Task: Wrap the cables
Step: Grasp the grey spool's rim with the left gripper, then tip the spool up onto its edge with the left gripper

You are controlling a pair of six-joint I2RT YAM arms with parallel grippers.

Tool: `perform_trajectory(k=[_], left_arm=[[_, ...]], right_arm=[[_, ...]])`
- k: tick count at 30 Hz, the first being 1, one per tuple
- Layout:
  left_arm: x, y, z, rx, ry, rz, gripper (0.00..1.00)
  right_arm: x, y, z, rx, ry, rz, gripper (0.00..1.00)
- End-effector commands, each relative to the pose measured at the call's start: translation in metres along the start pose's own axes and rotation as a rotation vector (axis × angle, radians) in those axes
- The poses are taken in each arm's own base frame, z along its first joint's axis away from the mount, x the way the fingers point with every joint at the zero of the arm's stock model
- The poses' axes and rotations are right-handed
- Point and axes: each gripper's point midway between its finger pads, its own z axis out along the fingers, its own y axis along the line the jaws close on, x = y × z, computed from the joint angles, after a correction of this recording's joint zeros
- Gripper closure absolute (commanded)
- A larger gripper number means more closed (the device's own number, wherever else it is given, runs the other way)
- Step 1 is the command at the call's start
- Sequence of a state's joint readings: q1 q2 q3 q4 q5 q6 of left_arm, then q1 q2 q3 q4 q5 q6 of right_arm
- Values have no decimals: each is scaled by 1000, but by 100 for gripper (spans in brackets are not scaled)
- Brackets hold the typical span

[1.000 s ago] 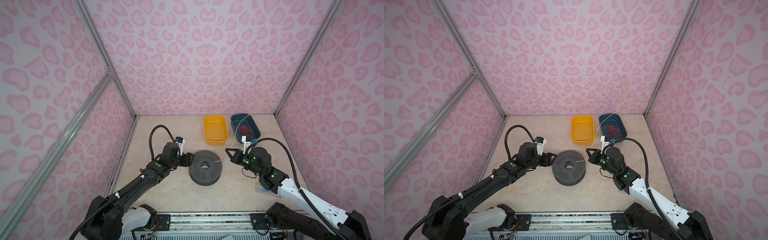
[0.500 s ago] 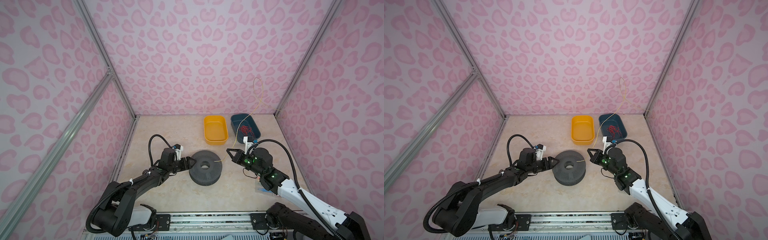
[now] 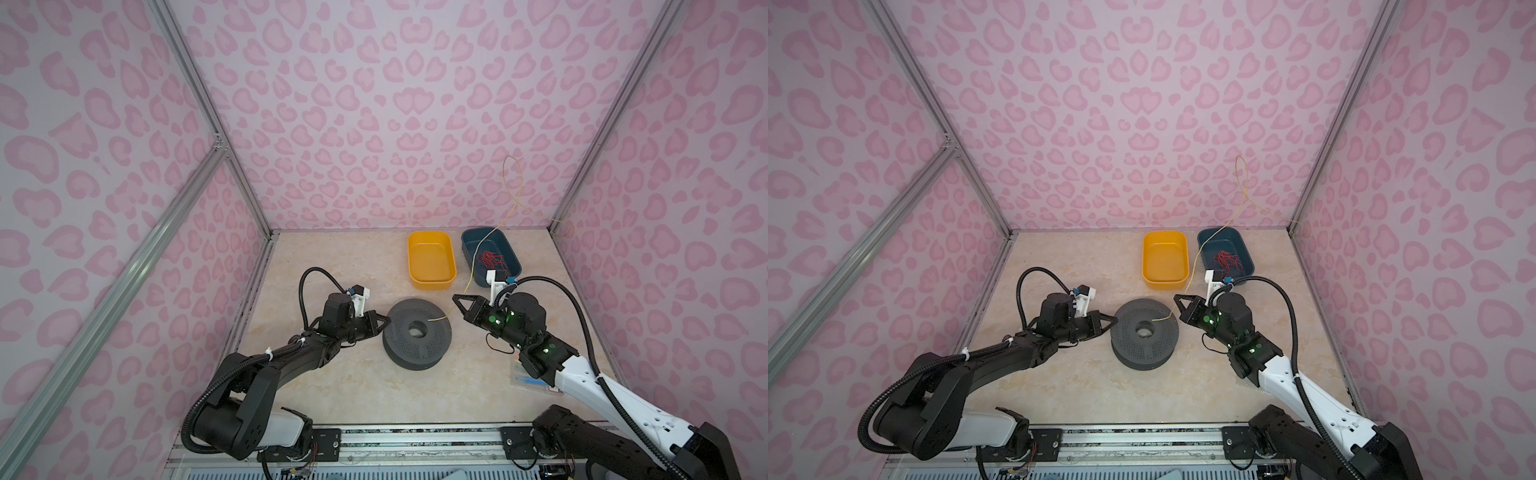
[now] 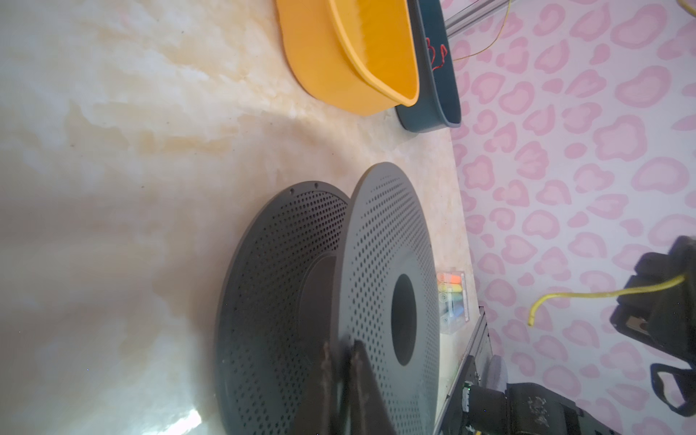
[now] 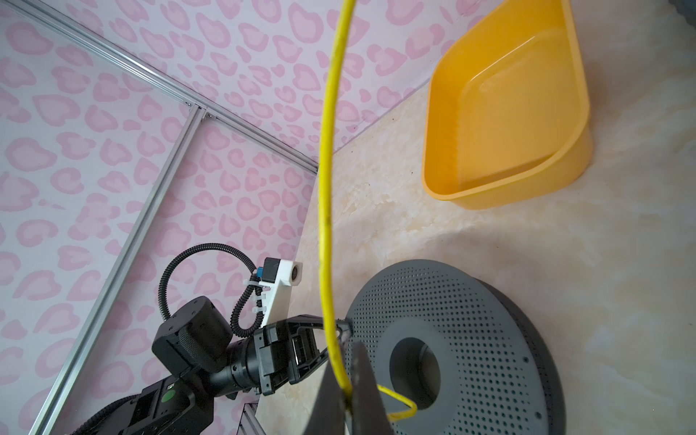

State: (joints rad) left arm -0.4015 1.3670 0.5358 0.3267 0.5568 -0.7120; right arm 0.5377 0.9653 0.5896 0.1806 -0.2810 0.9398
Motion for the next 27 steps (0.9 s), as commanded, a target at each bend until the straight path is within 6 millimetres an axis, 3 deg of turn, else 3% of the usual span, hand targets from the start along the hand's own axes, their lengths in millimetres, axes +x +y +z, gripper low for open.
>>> perform_trajectory(k=[1, 7, 13, 17, 21, 27], left_arm=[[-13, 17, -11, -157, -45, 88, 96], [-49, -10, -44, -284, -88, 191, 96], [-62, -32, -62, -567, -102, 356, 96], [-56, -50, -50, -690, -104, 483, 96], [-43, -63, -26, -693, -70, 540, 96], [-31, -69, -2, -717, -22, 585, 97]], right_arm=[[-8, 8, -3, -25, -22, -8, 100], [-23, 17, -12, -42, -56, -20, 100], [-31, 19, -18, -44, -76, -27, 100], [-33, 17, -20, -42, -78, -29, 100], [-35, 17, -24, -37, -80, -31, 100], [-34, 14, -27, -30, -83, -28, 100]])
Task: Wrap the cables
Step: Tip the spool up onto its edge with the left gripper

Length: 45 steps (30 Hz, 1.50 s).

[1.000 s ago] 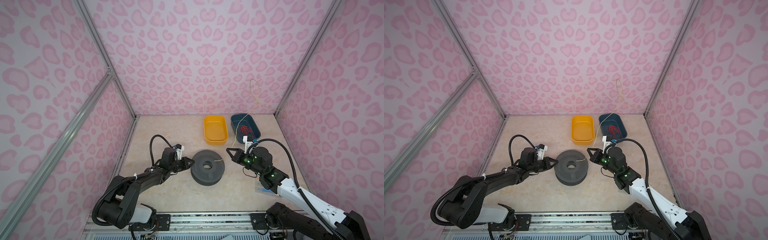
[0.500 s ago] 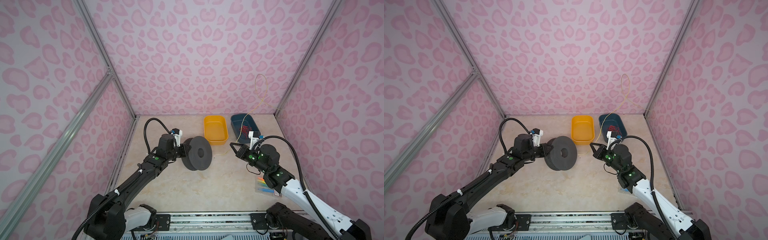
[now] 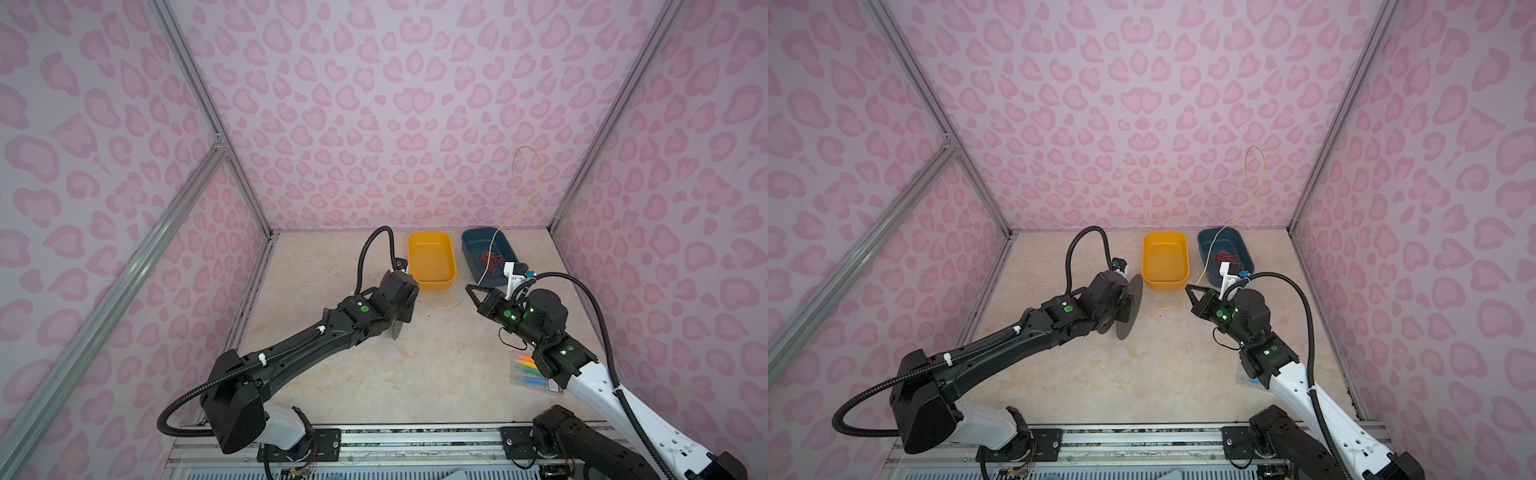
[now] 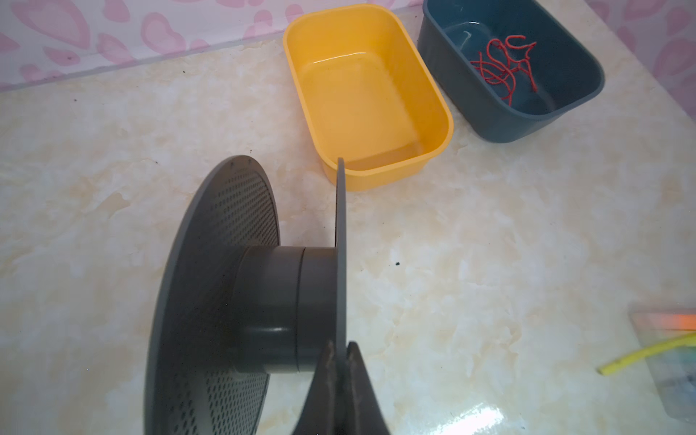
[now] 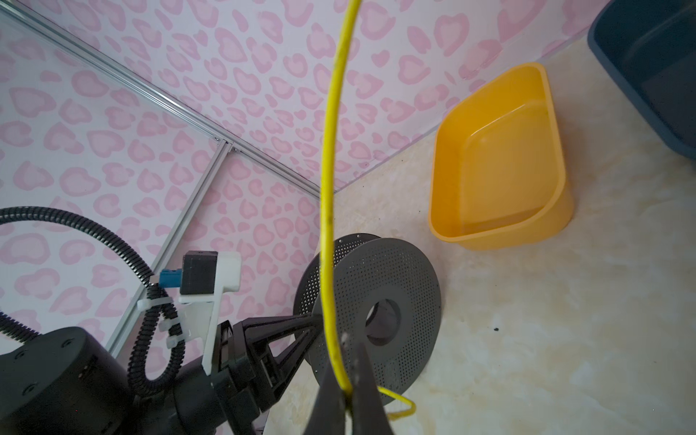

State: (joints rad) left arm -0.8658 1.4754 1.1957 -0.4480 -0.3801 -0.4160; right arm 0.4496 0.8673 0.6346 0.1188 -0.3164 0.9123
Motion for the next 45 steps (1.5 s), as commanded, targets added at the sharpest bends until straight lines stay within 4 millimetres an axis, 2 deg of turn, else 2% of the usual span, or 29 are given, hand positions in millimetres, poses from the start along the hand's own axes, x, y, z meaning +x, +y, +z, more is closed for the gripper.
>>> perform_trajectory(k=[1, 8, 15, 16, 21, 25, 28, 33, 37, 41, 45], left_arm=[[23, 8, 8, -66, 94, 47, 97], [23, 6, 10, -57, 97, 45, 95], [22, 5, 5, -42, 98, 55, 65], [20, 4, 3, -35, 93, 53, 58], [0, -5, -16, 29, 58, 63, 41], [-17, -3, -37, 47, 11, 68, 41], [-21, 9, -52, 27, -25, 60, 40], [-3, 41, -64, -63, -26, 41, 37], [33, 57, -57, -62, 31, -12, 37], [62, 57, -48, -12, 63, -42, 38], [67, 52, -50, 47, 28, -29, 42]], right_arm=[[3, -3, -1, 6, 9, -3, 100], [4, -4, 0, 9, 11, -1, 100], [5, -3, 4, 2, 23, 4, 100], [5, -2, 5, -1, 25, 4, 100], [5, 0, 7, -7, 33, 6, 100], [6, 4, 9, -18, 46, 1, 100], [9, 10, 12, -30, 57, -8, 100], [18, 29, 21, -73, 100, -51, 100], [30, 53, 35, -119, 151, -93, 100], [49, 72, 54, -161, 213, -119, 100], [64, 87, 75, -191, 279, -161, 100]])
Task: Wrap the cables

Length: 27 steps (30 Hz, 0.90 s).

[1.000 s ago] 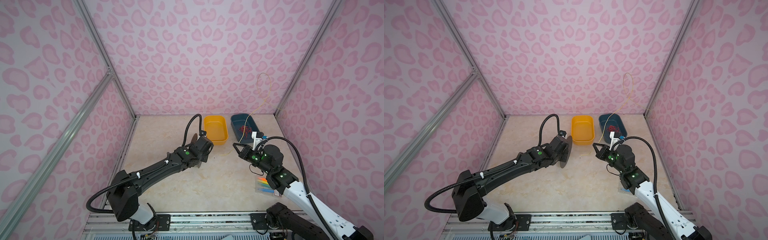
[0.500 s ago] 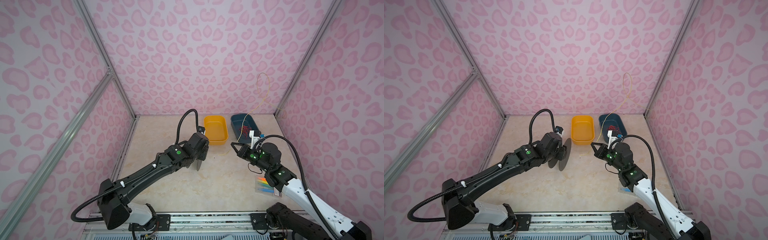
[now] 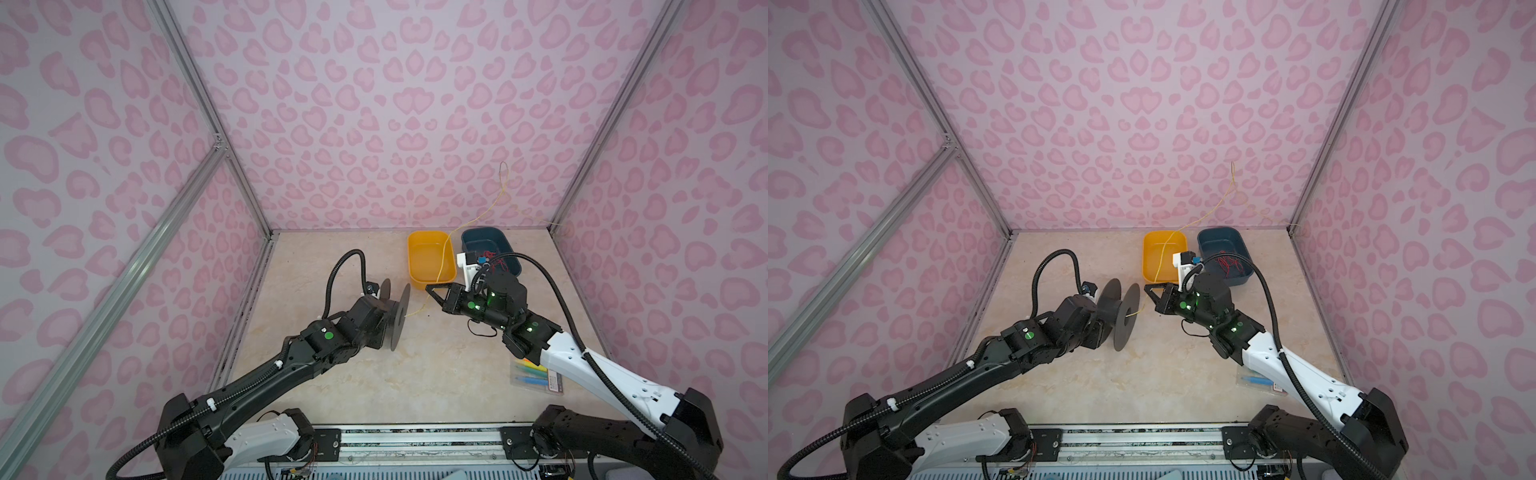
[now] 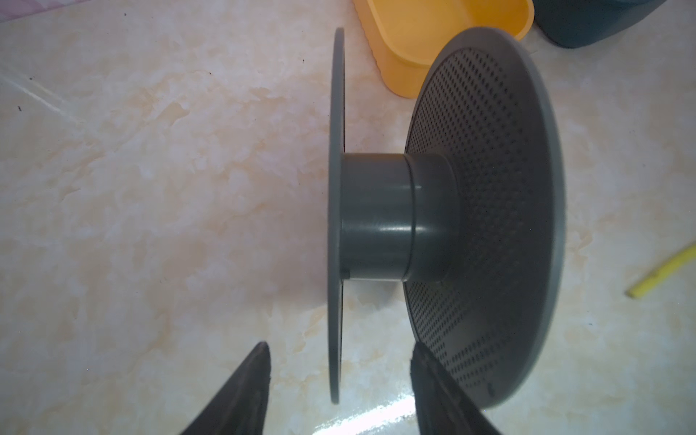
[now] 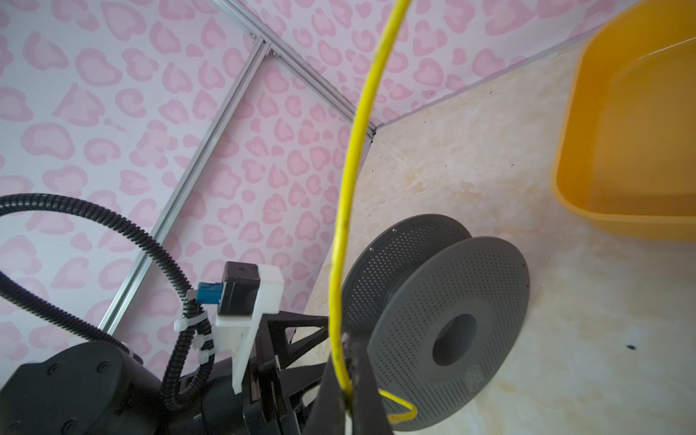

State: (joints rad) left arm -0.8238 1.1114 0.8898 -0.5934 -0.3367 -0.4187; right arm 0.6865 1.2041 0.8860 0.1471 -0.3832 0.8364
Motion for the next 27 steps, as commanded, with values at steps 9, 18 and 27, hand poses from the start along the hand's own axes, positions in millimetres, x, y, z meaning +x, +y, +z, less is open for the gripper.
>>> perform_trajectory(k=[9, 18, 27], left_arm=[[-7, -17, -5, 143, -105, 42, 46], [-7, -22, 3, 162, -133, 66, 58], [-17, -33, 5, 202, -168, 106, 63]], right_arm=[[8, 28, 40, -90, 103, -99, 100], [8, 29, 44, -60, 125, -147, 100], [14, 16, 53, -25, 147, -174, 100]])
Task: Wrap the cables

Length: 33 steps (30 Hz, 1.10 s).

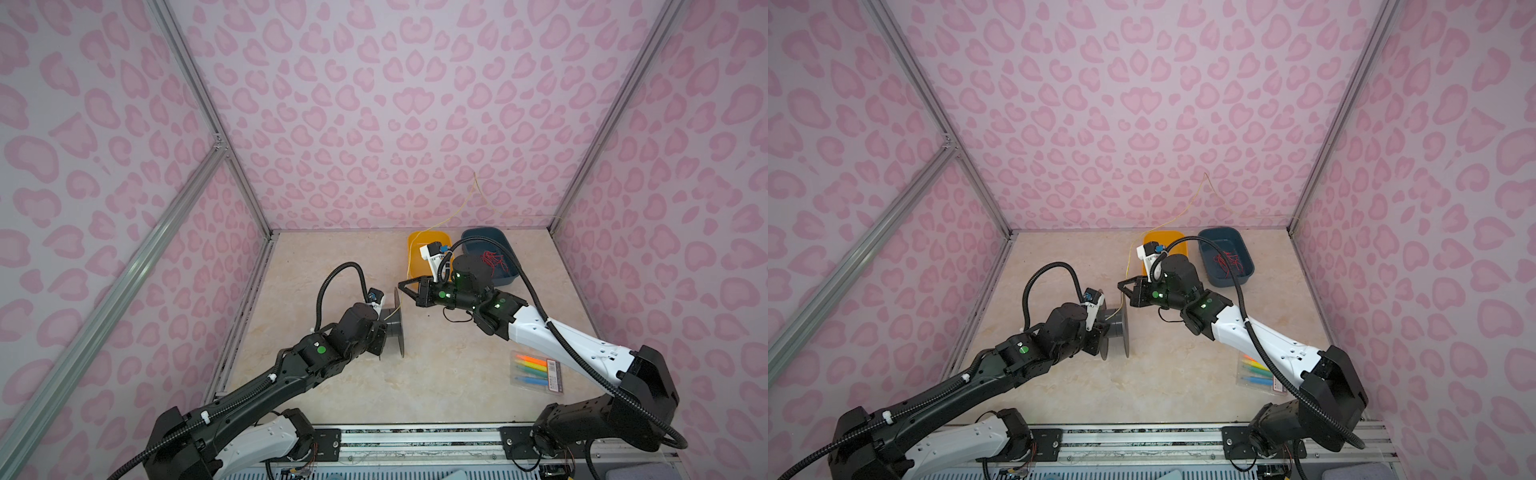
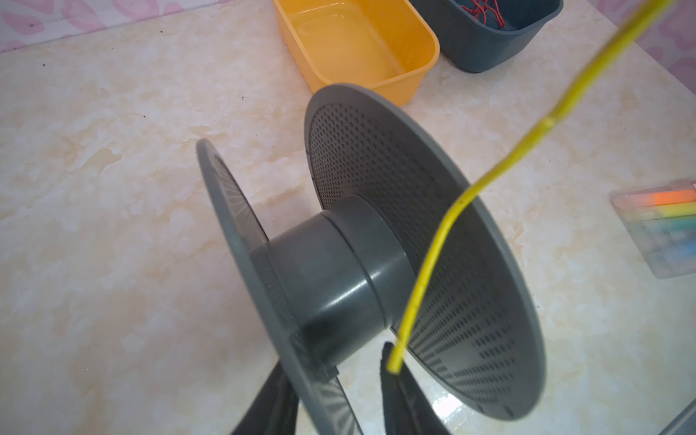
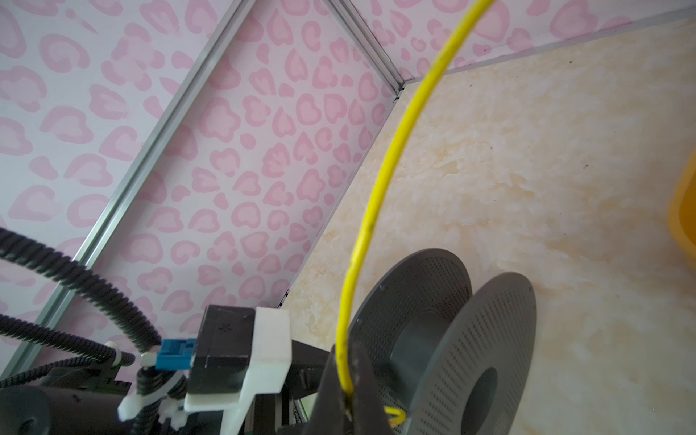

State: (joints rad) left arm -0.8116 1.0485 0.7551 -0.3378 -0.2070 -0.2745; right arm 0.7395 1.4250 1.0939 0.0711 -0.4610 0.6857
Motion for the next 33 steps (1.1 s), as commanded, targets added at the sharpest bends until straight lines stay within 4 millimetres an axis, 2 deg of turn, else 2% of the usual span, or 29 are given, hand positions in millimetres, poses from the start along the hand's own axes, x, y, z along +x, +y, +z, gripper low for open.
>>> perform_trajectory(k=[1, 5, 12, 16, 23, 27, 29, 33], left_arm=[[-12, -8, 2, 35, -47, 30, 63], [-15, -11, 4, 54, -64, 57, 60], [-21, -18, -2, 100, -113, 96, 35], [-22, -18, -1, 119, -127, 81, 30], [-20, -17, 10, 117, -124, 63, 30], [-34, -21, 8, 149, -187, 82, 34], [-42, -24, 8, 165, -192, 103, 37], [-43, -25, 16, 160, -161, 132, 50]], right_arm=[[-1, -3, 3, 15, 1, -38, 100], [2, -8, 2, 23, 20, -44, 100], [6, -14, 0, 24, 46, -47, 100], [8, -10, 4, -2, 65, -46, 100], [16, -7, 6, -17, 86, -46, 100], [22, -6, 4, -22, 93, -39, 100], [22, -3, 1, -26, 86, -40, 100], [12, 2, -11, -2, 55, -70, 100]])
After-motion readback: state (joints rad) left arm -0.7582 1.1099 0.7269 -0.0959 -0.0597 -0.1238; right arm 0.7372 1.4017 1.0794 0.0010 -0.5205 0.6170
